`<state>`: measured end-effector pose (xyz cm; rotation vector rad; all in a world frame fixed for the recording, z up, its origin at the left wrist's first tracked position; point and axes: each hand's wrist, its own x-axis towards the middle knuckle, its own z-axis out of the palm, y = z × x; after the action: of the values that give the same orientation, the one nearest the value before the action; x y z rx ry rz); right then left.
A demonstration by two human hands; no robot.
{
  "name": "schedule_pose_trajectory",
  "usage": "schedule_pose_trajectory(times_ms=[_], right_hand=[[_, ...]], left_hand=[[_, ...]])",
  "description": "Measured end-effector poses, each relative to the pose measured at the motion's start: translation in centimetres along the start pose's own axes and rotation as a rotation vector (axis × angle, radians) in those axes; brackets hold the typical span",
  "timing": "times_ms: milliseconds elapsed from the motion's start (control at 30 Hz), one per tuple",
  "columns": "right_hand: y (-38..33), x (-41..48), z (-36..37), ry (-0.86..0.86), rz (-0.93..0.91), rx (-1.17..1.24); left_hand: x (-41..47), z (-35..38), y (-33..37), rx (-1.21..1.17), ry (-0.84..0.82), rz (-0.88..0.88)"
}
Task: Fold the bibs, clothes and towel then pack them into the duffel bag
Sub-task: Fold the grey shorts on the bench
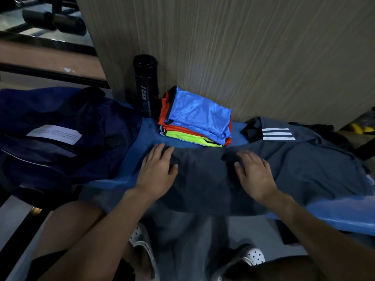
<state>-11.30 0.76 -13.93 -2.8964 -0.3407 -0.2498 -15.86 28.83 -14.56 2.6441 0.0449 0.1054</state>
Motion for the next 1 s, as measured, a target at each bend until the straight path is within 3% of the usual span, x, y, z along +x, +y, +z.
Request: schedule_pose_trajectory(times_ms=[233, 400, 533, 733, 833, 1000], right_hand=[[3.1, 5.2, 0.9, -0.106, 0.052, 0.031], [2.8, 6.5, 0.7, -0.190, 0.095, -0.139], [3.5, 6.2, 0.3, -0.065, -0.048, -0.053], [4.6, 4.3, -1.9, 0.028, -0.149, 0.220], [4.4, 2.6, -3.1, -0.029, -0.162, 0.258], [4.3, 1.9, -3.1, -0.212, -0.176, 0.202]], left_hand=[[2.5, 0.2, -0.2, 0.017, 0.040, -0.105], [4.0, 0.2, -0.3, 0.102, 0.069, -0.156], [4.1, 0.0, -0.4, 0.108, 0.030, -0.157], [3.1, -1.3, 0.0, -0.156, 0.192, 0.027], [2.5, -1.9, 0.2, -0.387, 0.130, -0.019], [1.8, -1.8, -0.6, -0.343, -0.098, -0.012]])
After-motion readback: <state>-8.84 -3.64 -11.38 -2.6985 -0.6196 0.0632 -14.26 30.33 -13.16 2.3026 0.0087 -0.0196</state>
